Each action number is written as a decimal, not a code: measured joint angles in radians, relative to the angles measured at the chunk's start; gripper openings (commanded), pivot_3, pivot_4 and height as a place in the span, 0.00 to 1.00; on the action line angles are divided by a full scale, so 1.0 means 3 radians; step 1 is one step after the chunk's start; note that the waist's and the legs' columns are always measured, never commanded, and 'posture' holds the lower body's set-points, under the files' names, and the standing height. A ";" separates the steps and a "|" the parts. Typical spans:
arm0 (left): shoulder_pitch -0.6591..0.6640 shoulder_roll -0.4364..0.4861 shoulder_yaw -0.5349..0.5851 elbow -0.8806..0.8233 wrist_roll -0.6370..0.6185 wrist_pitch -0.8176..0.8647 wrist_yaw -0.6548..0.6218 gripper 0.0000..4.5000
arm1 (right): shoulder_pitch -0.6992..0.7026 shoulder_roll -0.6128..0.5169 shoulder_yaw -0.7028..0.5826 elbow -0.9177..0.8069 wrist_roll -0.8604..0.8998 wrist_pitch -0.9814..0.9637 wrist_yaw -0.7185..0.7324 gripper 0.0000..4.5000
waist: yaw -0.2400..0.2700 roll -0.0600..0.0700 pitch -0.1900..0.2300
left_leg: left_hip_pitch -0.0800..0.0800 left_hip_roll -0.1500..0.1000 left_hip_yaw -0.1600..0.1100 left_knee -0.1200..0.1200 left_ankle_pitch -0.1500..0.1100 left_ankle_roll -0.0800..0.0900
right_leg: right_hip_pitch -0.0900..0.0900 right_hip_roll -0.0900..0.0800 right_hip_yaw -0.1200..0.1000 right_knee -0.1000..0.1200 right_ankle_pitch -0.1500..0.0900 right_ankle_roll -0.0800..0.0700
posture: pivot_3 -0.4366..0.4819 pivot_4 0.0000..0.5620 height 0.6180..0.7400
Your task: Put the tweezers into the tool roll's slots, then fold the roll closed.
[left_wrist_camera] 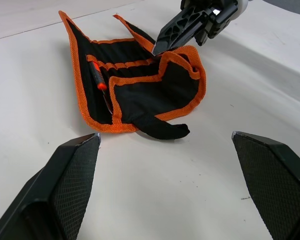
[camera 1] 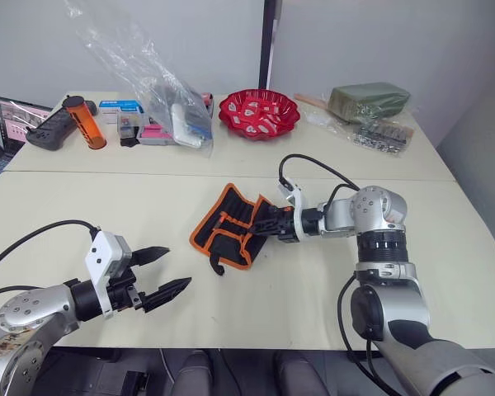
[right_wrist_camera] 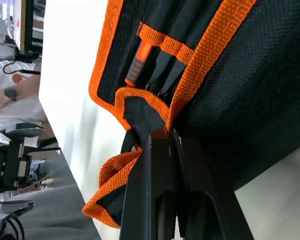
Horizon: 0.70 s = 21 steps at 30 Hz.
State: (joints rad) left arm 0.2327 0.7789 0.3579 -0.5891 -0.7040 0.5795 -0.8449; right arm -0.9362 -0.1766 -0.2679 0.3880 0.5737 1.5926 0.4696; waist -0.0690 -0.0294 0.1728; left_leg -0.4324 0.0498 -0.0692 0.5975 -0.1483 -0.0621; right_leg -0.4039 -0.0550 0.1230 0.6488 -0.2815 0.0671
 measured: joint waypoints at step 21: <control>-0.0100 -0.0011 -0.0120 0.0138 0.0120 -0.0109 -0.0064 1.00 | 0.0181 0.0397 0.0133 0.0310 -0.0133 -0.0877 -0.0189 0.07 | -0.0102 -0.0007 -0.0007 | 0.0033 0.0004 -0.0002 -0.0001 0.0000 0.0000 | 0.0031 0.0003 -0.0002 0.0001 -0.0001 0.0002 | 0.48 0.27 1.00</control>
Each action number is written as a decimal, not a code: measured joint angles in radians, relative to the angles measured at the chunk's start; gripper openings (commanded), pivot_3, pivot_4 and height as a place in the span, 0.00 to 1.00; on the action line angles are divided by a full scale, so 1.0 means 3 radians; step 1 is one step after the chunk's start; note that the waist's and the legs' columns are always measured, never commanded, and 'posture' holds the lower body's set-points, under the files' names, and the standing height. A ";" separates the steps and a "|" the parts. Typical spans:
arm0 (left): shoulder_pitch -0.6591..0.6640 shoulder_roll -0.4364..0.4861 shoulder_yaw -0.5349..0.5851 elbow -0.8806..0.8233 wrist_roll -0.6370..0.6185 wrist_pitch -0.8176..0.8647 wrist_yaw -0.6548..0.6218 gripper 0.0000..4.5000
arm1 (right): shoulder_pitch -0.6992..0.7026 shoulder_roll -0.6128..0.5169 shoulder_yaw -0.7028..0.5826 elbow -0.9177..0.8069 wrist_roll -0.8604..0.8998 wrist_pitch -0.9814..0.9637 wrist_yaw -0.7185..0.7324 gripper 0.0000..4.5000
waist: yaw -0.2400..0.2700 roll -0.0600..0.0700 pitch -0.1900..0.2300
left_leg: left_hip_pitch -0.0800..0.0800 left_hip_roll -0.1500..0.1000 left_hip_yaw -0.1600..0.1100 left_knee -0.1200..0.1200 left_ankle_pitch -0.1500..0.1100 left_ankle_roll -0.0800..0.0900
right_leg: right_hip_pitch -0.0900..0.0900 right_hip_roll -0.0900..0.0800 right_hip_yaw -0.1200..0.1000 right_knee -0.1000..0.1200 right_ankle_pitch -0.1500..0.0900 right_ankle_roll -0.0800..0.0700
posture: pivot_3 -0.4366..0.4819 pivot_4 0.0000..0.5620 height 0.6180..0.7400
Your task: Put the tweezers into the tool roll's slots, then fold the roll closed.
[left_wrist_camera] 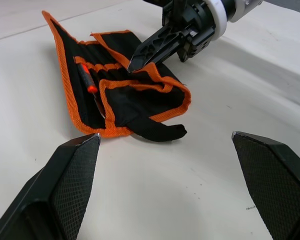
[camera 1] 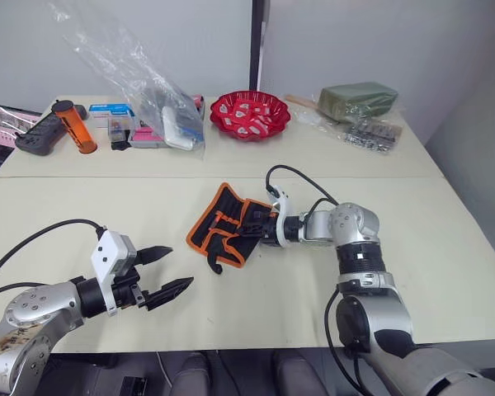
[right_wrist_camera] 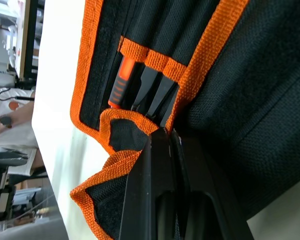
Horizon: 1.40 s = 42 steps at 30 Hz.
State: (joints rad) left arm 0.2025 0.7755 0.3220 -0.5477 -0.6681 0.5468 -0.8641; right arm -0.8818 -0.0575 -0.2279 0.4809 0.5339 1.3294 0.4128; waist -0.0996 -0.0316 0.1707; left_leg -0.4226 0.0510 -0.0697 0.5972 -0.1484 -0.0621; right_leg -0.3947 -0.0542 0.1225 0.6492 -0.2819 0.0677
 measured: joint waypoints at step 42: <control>-0.0286 0.0048 -0.0126 0.0314 0.0127 -0.0014 -0.0166 1.00 | 0.1028 -0.0751 0.1565 -0.1042 -0.0671 -0.2913 0.1666 0.01 | 0.0017 0.0001 0.0003 | -0.0028 -0.0001 0.0001 -0.0001 0.0002 0.0003 | -0.0028 -0.0001 0.0001 -0.0002 -0.0008 0.0019 | 0.48 0.27 1.00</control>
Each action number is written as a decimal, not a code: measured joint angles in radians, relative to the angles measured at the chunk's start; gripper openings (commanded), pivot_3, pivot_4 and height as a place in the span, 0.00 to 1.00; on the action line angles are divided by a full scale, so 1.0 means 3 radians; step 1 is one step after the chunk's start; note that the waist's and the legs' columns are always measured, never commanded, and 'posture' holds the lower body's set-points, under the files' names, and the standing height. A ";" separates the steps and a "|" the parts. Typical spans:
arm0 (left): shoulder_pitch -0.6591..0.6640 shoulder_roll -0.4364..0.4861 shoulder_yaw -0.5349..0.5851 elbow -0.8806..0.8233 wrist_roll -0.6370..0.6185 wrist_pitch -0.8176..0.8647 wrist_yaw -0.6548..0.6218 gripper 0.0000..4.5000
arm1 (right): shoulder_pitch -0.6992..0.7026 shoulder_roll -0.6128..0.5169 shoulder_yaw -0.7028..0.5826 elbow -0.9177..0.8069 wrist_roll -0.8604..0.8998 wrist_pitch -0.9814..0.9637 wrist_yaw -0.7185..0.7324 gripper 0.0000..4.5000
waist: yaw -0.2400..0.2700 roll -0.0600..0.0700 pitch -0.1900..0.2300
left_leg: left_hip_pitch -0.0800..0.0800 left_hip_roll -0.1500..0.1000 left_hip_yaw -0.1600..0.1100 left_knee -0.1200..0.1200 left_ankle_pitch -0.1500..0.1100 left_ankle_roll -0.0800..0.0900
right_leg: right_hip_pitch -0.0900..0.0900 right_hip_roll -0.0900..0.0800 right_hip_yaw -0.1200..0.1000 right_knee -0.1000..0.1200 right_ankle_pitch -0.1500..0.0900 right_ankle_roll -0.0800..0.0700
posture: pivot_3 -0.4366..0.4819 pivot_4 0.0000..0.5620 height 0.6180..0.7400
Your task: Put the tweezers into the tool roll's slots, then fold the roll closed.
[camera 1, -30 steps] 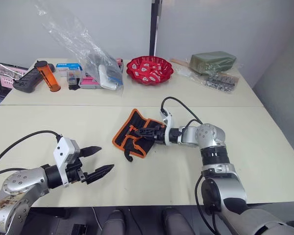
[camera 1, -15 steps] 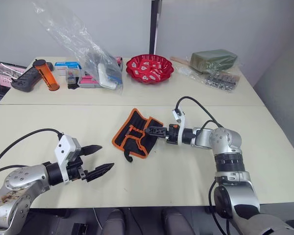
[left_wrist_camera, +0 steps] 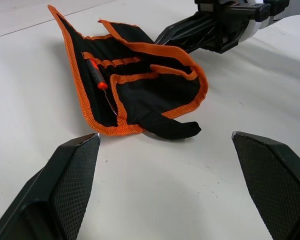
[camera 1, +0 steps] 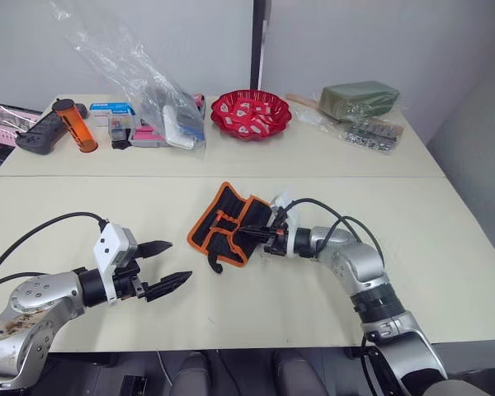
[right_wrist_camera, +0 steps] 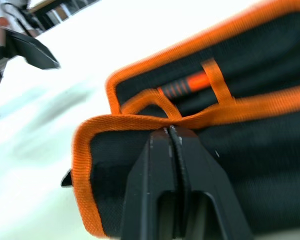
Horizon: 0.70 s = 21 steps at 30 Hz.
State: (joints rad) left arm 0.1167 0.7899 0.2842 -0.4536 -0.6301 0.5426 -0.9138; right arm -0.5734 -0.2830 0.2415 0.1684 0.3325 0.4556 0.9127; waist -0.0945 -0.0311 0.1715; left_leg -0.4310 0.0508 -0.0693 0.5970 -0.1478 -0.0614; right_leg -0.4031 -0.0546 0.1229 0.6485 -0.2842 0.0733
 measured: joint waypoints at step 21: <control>-0.0592 -0.0392 -0.0086 0.0716 0.0030 0.0020 0.0365 1.00 | -0.0170 -0.0102 0.0477 0.0511 -0.0839 -0.0776 0.0155 0.01 | 0.0025 -0.0012 -0.0010 | 0.0063 0.0000 -0.0001 0.0001 0.0000 -0.0001 | 0.0061 0.0000 -0.0001 -0.0001 -0.0003 -0.0003 | 0.48 0.27 1.00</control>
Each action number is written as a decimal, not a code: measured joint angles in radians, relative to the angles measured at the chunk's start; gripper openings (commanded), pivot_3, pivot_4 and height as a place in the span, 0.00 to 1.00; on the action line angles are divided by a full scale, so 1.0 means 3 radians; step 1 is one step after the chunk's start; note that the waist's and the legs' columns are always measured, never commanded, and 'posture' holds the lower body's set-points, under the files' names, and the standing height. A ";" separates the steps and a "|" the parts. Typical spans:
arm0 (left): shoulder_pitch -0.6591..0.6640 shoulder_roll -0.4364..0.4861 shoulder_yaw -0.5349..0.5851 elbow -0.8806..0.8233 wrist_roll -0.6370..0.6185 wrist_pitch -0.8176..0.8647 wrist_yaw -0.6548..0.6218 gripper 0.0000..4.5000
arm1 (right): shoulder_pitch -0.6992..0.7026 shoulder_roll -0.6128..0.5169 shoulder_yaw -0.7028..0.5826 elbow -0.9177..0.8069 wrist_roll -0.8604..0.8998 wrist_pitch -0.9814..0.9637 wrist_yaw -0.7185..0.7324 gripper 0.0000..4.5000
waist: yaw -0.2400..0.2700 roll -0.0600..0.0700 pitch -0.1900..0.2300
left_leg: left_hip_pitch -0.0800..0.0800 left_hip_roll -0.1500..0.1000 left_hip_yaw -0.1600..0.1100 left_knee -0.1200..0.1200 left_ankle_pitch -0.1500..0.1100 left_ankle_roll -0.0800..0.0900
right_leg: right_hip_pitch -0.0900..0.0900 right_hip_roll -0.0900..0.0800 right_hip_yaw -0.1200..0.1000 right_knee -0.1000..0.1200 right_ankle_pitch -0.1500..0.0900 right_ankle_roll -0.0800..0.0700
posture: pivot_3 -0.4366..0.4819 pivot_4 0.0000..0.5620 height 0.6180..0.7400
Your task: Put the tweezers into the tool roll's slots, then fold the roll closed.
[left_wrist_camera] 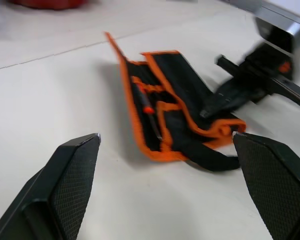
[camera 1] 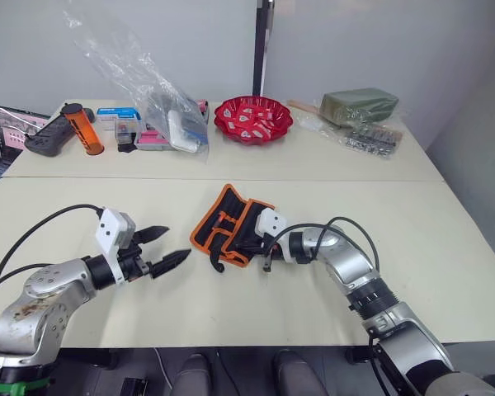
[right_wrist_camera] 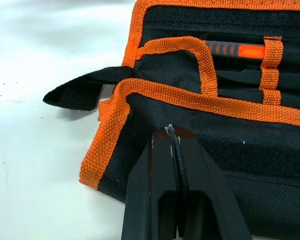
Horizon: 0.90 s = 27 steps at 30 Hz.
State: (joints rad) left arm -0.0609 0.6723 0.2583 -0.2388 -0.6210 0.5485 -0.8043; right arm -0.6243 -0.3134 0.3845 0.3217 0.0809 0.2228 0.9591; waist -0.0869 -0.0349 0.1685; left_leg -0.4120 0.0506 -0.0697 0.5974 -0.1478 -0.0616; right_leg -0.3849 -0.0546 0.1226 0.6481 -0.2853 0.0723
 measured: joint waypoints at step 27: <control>-0.0876 -0.0566 -0.0482 0.0720 0.0080 0.0597 0.0353 0.00 | 0.0163 0.0043 -0.0117 -0.0315 -0.0001 0.0379 -0.0197 0.00 | 0.0065 0.0000 -0.0002 | -0.0004 -0.0002 -0.0001 0.0003 0.0000 0.0000 | -0.0001 0.0000 0.0001 0.0000 0.0006 0.0008 | 0.48 0.27 1.00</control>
State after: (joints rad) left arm -0.3237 0.5024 0.1136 -0.0229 -0.5970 0.7274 -0.6983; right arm -0.5754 -0.3005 0.3493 0.2272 0.0805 0.3365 0.9001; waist -0.0674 -0.0350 0.1679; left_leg -0.4130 0.0499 -0.0699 0.5983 -0.1477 -0.0617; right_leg -0.3851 -0.0545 0.1229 0.6482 -0.2835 0.0748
